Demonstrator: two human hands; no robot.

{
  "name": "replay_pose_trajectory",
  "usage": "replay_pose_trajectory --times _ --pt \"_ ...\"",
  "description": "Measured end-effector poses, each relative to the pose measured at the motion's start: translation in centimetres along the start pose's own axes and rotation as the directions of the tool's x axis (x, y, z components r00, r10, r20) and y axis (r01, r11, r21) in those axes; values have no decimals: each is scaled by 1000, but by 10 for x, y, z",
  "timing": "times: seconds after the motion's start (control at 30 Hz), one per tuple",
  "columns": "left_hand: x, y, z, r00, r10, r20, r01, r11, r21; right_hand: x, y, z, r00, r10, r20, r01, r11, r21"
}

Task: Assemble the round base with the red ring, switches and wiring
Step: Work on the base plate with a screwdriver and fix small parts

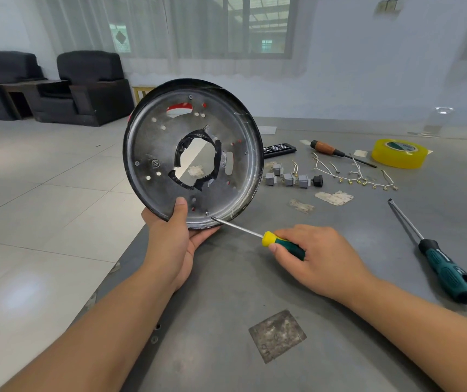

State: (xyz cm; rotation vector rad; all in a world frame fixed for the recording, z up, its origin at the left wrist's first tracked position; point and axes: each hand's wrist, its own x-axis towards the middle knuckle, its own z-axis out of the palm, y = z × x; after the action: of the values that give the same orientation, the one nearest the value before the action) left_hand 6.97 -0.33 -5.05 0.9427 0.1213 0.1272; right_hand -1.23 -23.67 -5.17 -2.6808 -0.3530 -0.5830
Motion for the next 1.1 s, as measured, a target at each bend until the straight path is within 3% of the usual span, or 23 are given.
replay_pose_trajectory --times 0.63,1.1 --pt "-3 -1 3 999 -1 32 0 1000 21 1 -4 0 1000 11 -1 -11 999 -39" --pt "-2 -11 2 984 157 78 -168 973 161 -4 -31 -2 997 68 45 -56 974 -220"
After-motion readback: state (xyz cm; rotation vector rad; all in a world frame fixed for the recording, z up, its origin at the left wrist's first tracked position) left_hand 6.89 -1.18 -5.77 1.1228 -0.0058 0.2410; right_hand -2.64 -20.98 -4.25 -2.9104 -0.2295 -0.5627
